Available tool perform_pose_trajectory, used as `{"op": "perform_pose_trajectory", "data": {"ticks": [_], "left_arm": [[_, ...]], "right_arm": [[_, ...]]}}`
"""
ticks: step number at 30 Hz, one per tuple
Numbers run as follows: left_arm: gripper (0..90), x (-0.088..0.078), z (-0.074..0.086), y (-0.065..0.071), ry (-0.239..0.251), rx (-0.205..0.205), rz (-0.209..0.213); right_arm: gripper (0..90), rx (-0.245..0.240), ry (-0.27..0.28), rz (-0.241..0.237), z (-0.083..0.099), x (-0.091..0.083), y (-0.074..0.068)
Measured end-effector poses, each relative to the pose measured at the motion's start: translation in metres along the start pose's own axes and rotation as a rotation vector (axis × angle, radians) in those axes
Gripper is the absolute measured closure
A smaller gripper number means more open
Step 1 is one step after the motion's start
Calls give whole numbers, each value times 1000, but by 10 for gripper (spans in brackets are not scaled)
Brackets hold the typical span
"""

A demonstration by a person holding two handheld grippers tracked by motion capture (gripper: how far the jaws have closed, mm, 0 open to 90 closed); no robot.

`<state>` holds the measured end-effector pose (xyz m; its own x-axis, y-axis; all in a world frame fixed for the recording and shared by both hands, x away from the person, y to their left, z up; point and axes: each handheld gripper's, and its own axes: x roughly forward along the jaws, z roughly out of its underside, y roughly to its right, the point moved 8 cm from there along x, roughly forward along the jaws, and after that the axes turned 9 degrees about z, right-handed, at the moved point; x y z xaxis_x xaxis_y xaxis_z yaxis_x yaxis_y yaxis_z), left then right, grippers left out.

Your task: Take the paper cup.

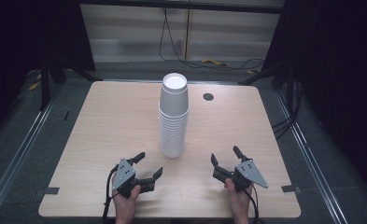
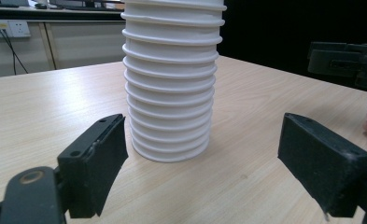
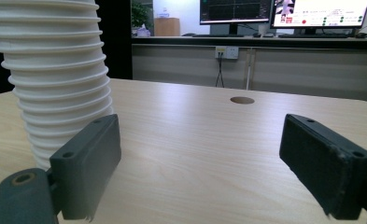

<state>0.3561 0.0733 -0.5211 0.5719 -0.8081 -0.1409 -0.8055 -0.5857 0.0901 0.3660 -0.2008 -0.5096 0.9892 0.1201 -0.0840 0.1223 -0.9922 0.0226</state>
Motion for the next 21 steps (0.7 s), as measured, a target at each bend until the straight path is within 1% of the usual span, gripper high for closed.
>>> {"op": "perform_pose_trajectory", "data": {"ticks": [3,4,5,6,7,8,9,11,12,13,16,17,19,21], "left_arm": [[155,0,0,0,3,-6,2],[155,0,0,-1,2,-9,2],[155,0,0,-1,1,-6,1],[155,0,0,-1,4,-12,3],[155,0,0,-1,4,-14,9],[155,0,0,0,4,-10,15],[155,-1,0,1,11,-17,25],[155,-1,-1,1,18,-17,20],[155,0,0,0,13,-22,21],[155,0,0,0,6,-16,18],[155,0,0,0,8,-14,14],[156,0,0,1,7,-12,22],[156,0,0,0,5,-8,22],[156,-1,0,0,7,-9,22]], "right_arm": [[126,-6,-5,-1,0,0,0],[126,2,-5,3,0,0,1],[126,3,-2,0,0,0,1],[127,13,-9,-13,0,0,0],[127,13,-9,-13,0,0,0],[127,23,-28,-32,1,0,-1],[130,27,-42,-64,2,0,-2],[127,25,-65,-120,3,-2,-9],[126,11,-65,-123,3,-2,-11],[126,7,-74,-128,4,-2,-13],[127,1,-82,-127,4,-1,-14],[127,7,-86,-136,4,-1,-15],[128,30,-88,-182,4,-2,-19],[128,10,-81,-177,3,-3,-22]]}}
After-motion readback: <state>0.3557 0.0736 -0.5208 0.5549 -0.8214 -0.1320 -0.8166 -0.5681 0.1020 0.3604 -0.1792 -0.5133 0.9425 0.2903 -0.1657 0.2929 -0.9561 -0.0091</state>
